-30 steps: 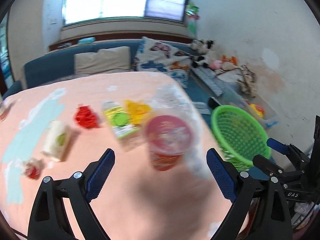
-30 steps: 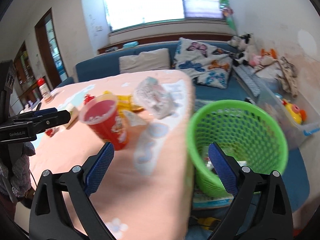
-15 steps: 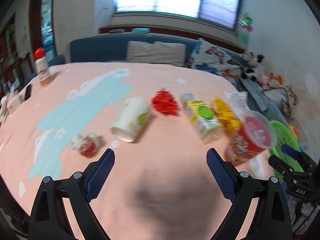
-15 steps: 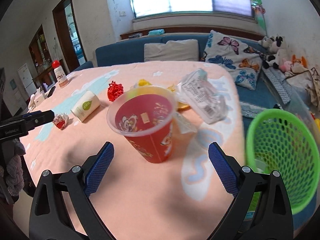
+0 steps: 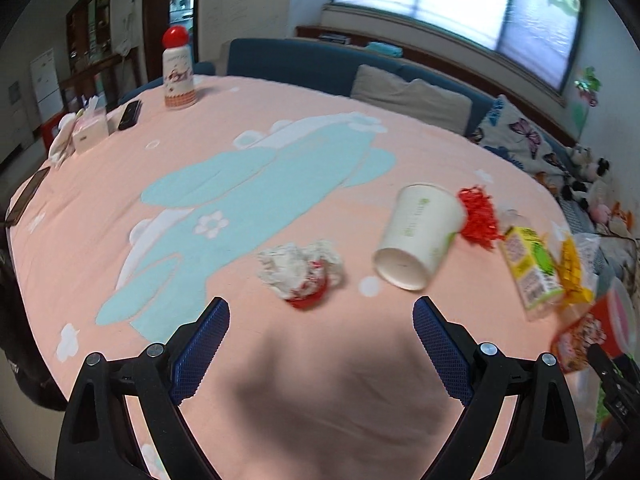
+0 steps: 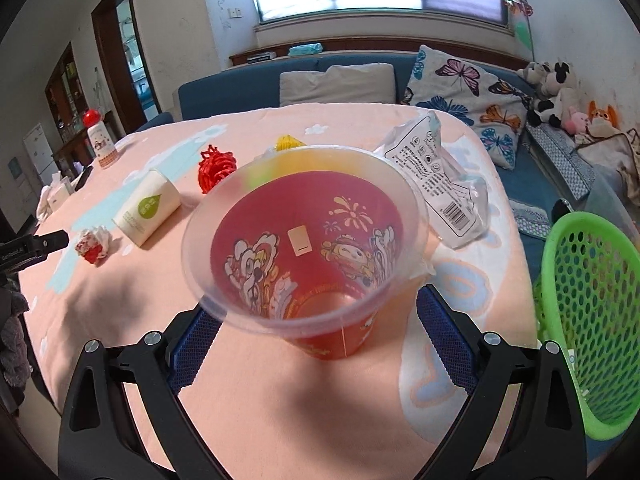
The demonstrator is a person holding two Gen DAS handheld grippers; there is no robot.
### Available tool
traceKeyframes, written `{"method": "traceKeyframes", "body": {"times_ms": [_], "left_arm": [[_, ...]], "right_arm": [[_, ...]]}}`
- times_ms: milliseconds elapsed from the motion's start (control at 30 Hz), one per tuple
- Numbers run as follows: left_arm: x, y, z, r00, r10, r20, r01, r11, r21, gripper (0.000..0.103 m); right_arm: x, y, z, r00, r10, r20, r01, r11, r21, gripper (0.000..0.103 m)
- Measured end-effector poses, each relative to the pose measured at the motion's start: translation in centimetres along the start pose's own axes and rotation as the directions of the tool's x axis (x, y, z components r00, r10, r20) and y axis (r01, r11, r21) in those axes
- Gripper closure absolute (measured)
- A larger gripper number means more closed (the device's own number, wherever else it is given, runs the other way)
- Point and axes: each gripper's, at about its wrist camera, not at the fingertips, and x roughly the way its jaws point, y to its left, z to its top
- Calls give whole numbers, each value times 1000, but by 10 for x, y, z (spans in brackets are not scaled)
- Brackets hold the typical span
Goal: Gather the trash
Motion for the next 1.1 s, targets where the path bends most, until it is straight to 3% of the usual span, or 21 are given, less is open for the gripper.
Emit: {"method": "traceKeyframes", "body": {"times_ms": [300, 633, 833, 1100], "left_arm": [[29, 8, 7, 1000, 11, -26, -11, 1000, -8, 14], [49, 13, 14, 999, 8, -37, -8, 1000, -1, 19], [65, 10, 18, 998, 30, -59, -29, 999, 21, 26], [81, 11, 18, 995, 19, -98, -17, 1000, 12, 41]], "right_arm": [[13, -3, 2, 1000, -7, -9, 7, 1000, 11, 20], [20, -1, 3, 1000, -3, -11, 3, 1000, 1, 20], [23, 2, 3, 1000, -2, -14, 2, 1000, -7, 20], [24, 4, 4, 1000, -7, -19, 7, 1000, -12, 31]]}}
